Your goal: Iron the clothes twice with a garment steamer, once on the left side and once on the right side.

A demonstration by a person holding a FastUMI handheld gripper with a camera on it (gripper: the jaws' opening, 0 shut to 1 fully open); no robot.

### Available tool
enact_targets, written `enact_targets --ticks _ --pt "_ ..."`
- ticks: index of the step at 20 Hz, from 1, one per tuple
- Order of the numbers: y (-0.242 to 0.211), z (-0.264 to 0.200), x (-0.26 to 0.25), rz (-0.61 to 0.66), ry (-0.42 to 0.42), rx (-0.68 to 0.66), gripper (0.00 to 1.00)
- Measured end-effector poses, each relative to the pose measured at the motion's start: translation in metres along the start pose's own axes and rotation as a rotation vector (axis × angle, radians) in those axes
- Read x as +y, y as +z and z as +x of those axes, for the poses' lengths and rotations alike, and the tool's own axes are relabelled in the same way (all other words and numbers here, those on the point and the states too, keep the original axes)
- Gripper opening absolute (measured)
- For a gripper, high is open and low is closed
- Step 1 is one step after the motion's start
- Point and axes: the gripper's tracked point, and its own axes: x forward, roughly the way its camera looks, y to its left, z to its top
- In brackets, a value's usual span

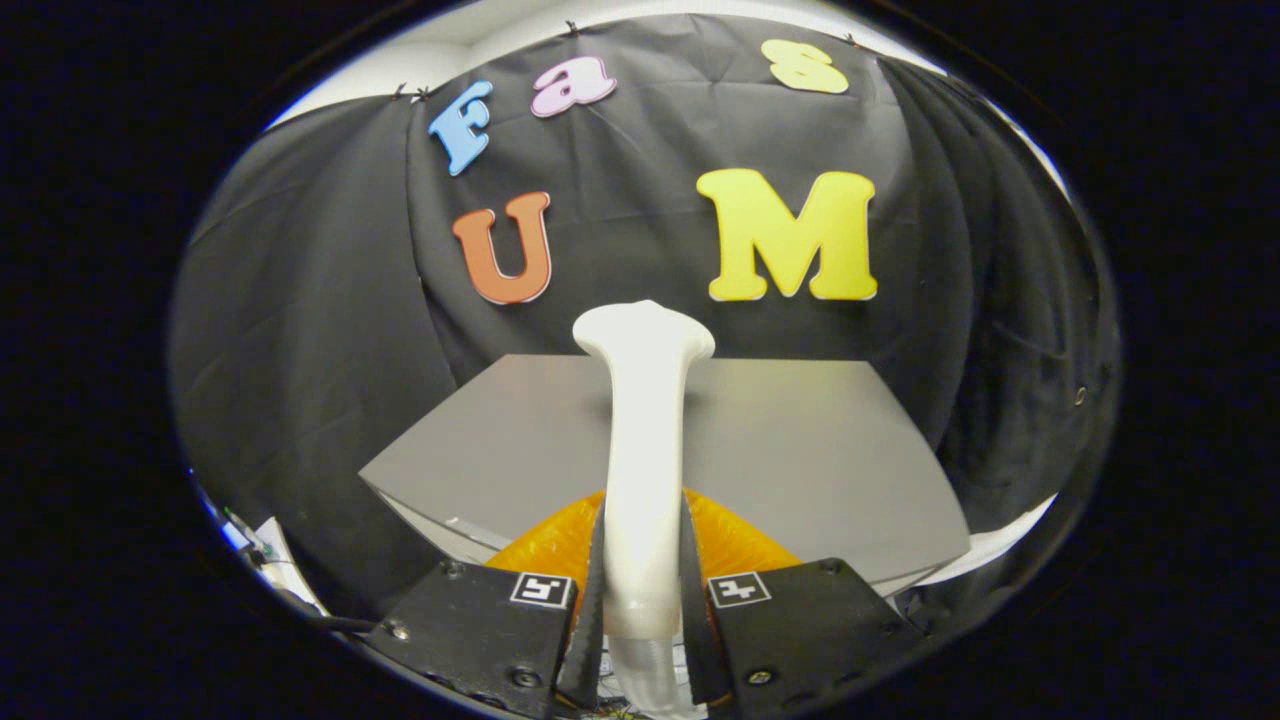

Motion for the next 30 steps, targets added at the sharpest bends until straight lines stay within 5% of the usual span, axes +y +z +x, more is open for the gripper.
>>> enact_targets --ticks 9,18,23,30 --pt "0.050 -0.132 -0.073 0.038 -0.112 -0.218 0.36" --pt "0.099 -0.242 -0.181 0.092 -0.325 -0.408 0.36" --pt "0.134 -0.254 -0.232 0.111 -0.394 -0.457 0.36" --pt "0.151 -0.214 -0.267 0.038 -0.398 -0.433 0.36"
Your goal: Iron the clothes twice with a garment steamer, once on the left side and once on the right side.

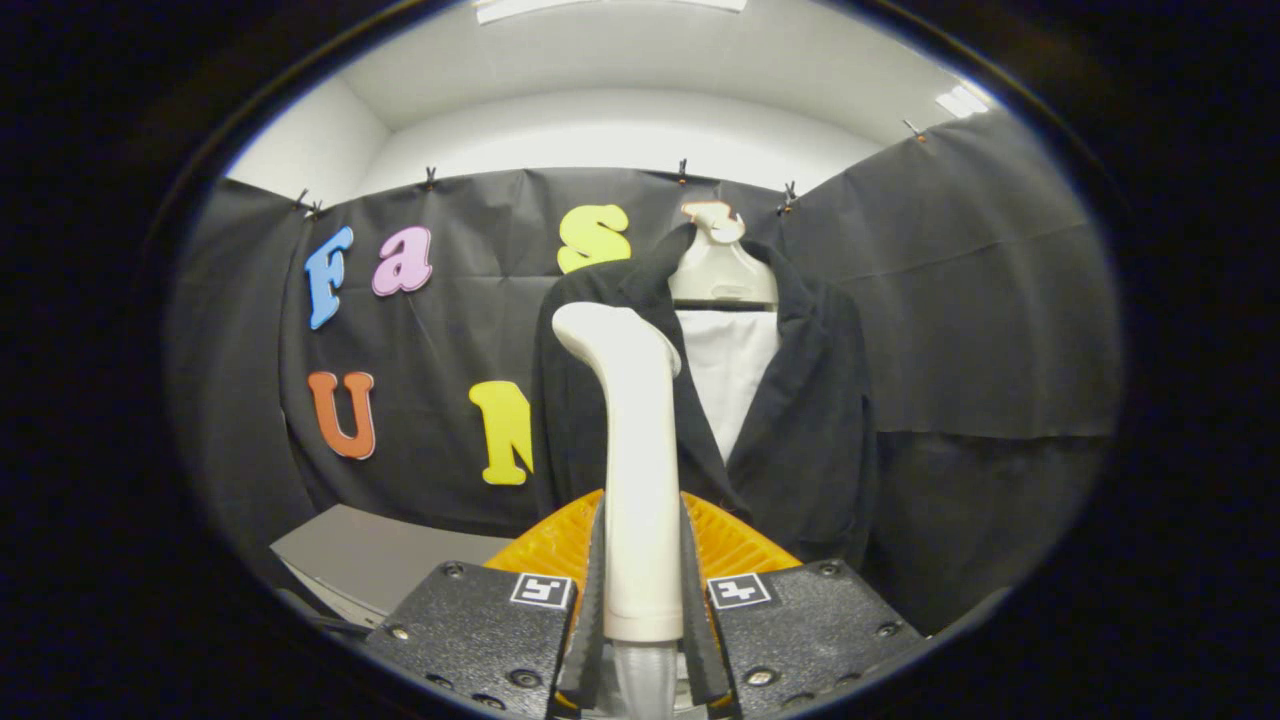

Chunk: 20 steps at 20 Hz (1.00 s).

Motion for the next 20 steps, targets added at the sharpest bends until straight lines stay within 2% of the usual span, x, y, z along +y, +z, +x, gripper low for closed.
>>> enact_targets --ticks 6,20 --pt "-0.022 0.017 -0.011 -0.012 0.002 0.042 0.36" --pt "-0.095 0.004 -0.038 -0.020 -0.042 0.179 0.36"
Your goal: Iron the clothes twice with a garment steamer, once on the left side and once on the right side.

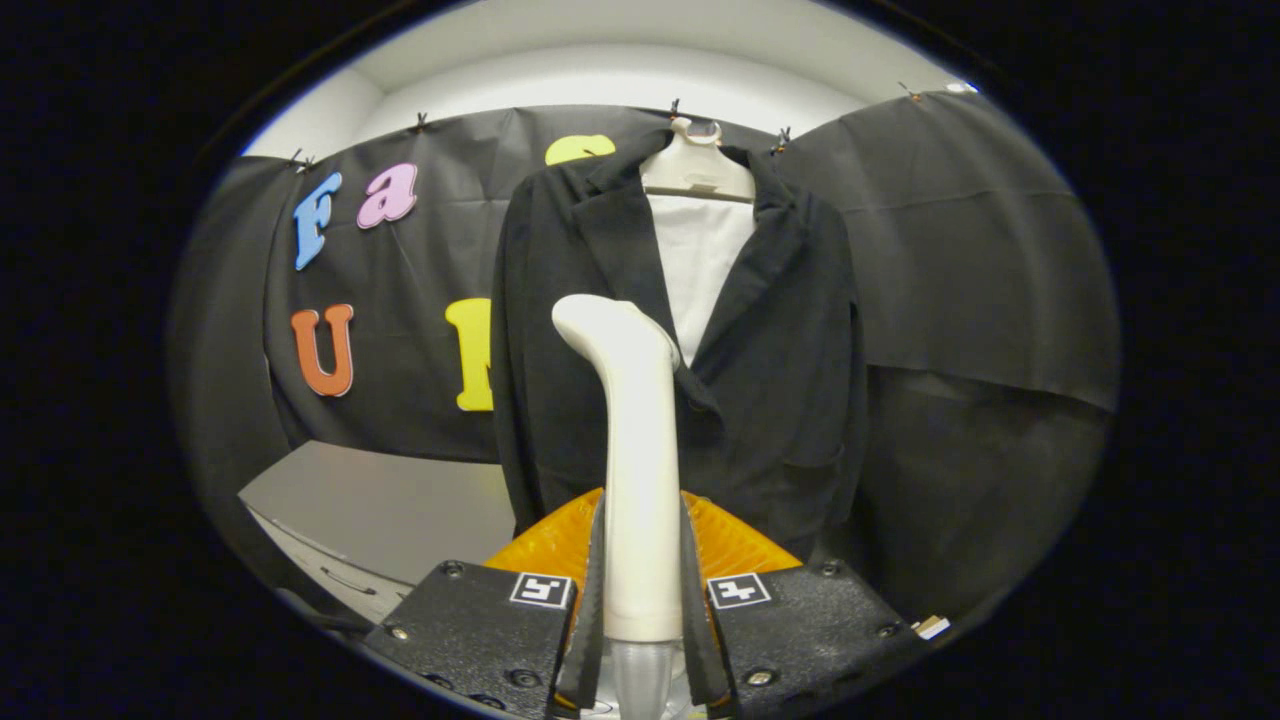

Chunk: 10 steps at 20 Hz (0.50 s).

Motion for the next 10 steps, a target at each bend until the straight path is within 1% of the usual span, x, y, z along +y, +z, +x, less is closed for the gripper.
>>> enact_targets --ticks 4,10 --pt "-0.022 0.001 0.000 -0.016 -0.012 0.037 0.36" --pt "-0.052 0.006 -0.002 -0.004 -0.011 0.113 0.36"
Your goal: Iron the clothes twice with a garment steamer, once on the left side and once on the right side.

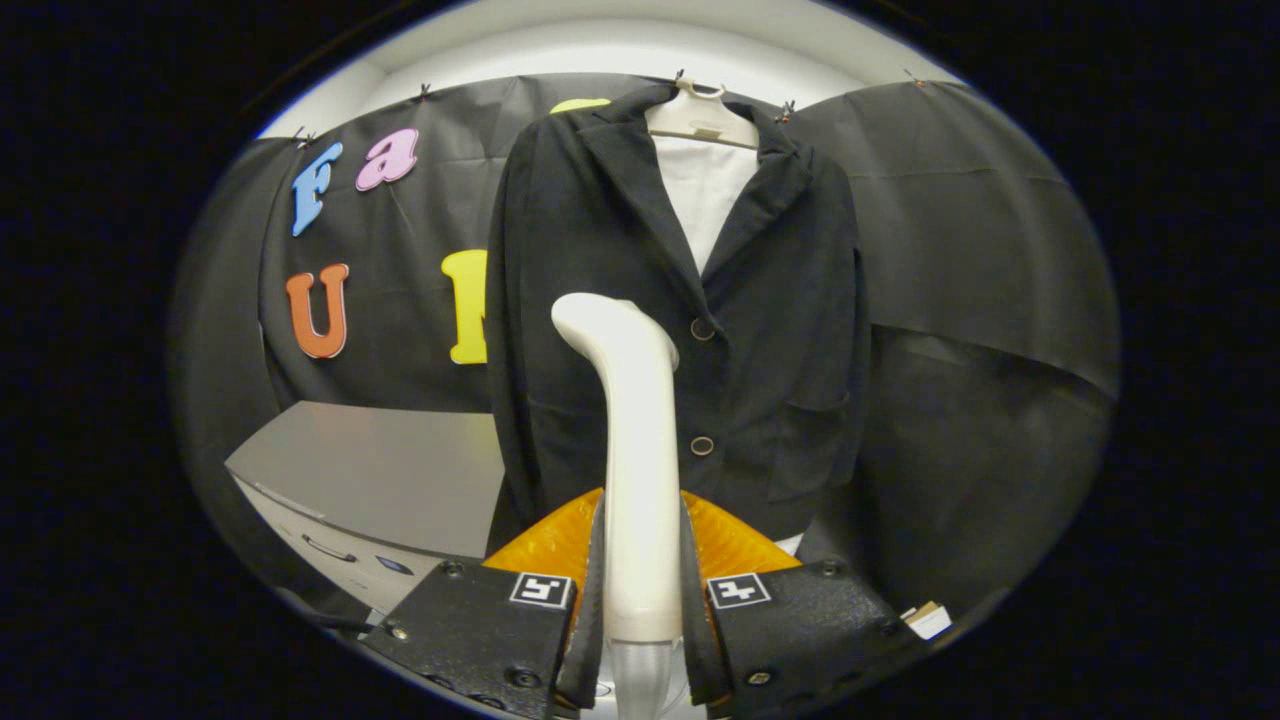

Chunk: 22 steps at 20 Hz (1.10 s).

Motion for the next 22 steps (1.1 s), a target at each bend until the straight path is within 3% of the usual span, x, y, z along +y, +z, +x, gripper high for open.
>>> enact_targets --ticks 22 --pt "-0.123 0.022 -0.011 -0.026 -0.016 0.240 0.36"
